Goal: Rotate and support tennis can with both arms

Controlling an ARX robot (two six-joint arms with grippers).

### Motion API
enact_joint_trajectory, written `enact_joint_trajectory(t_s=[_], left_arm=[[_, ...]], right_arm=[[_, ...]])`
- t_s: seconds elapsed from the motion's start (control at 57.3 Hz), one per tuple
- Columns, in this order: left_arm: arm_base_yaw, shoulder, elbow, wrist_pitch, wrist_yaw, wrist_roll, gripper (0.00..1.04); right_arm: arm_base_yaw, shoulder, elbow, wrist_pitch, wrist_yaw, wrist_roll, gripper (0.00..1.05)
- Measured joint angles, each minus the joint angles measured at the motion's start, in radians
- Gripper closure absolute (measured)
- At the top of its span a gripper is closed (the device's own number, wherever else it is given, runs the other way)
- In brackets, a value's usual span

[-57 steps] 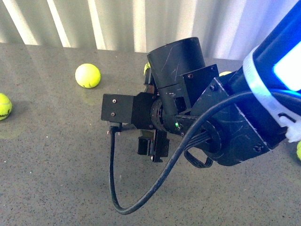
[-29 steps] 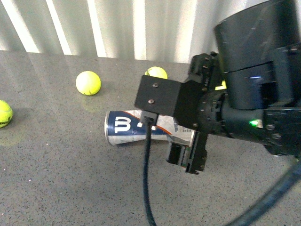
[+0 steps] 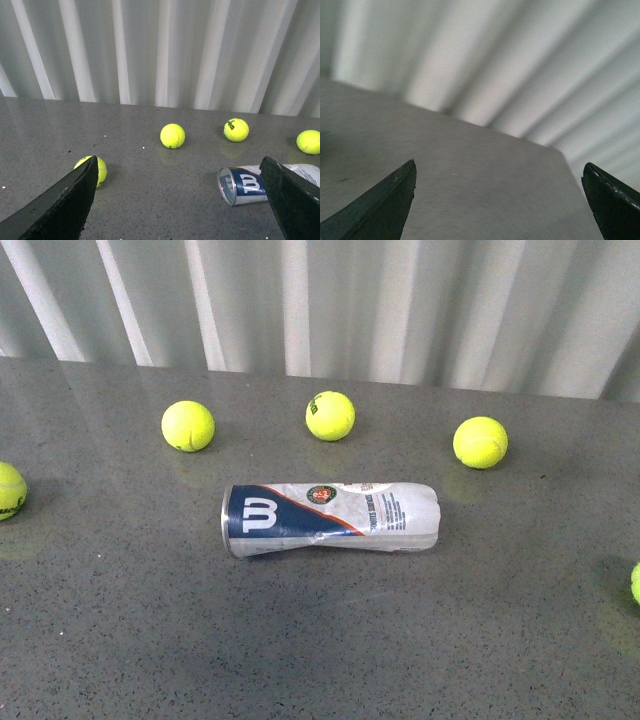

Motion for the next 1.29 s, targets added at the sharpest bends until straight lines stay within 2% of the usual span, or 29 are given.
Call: enact_joint_trajectory(t_s=[0.087,0.175,0.297,0.384,0.436,0.471,0.524,0.593,0.628,0.663,0.768,0.89,1.292], left_arm=[[0.0,0.0,0.0,0.0,0.0,0.0,0.07],[0.0,0.0,0.0,0.0,0.0,0.0,0.07],[0.0,0.0,0.0,0.0,-0.001,0.0,0.07],[0.0,0.0,0.0,0.0,-0.001,0.0,0.07],[0.0,0.0,0.0,0.0,0.0,0.0,0.07],[0.0,0.0,0.0,0.0,0.0,0.0,0.07],[0.0,0.0,0.0,0.0,0.001,0.0,0.07],[0.0,0.001,0.0,-0.001,0.0,0.0,0.07],[0.0,0.0,0.0,-0.001,-0.003,0.0,0.07],[0.0,-0.002,0.0,-0.001,-0.004,0.0,0.07],[0.0,-0.002,0.0,-0.001,0.0,0.0,0.07],[0.0,-0.002,0.0,-0.001,0.0,0.0,0.07],[0.0,-0.002,0.0,-0.001,-0.001,0.0,0.07]], right_arm=[[-0.069,-0.123,-0.042,0.071,0.035,0.017,0.07],[-0.078,-0.249,-0.092,0.182,0.064,-0.022,0.07],[-0.034,-0.416,-0.187,0.369,0.087,-0.151,0.07],[0.051,-0.573,-0.28,0.452,0.089,-0.263,0.08],[0.071,-0.689,-0.254,0.211,-0.059,-0.183,0.15],[0.085,-0.799,-0.227,-0.024,-0.188,-0.07,0.22],[0.098,-0.944,-0.227,-0.284,-0.299,0.069,0.31],[0.109,-1.112,-0.271,-0.6,-0.366,0.226,0.42],[0.109,-1.174,-0.302,-0.698,-0.364,0.293,0.47],[0.106,-1.241,-0.362,-0.809,-0.355,0.364,0.58],[0.106,-1.275,-0.421,-0.824,-0.355,0.428,0.82],[0.106,-1.304,-0.438,-0.814,-0.355,0.444,1.02],[0.106,-1.353,-0.507,-0.801,-0.356,0.451,1.01]])
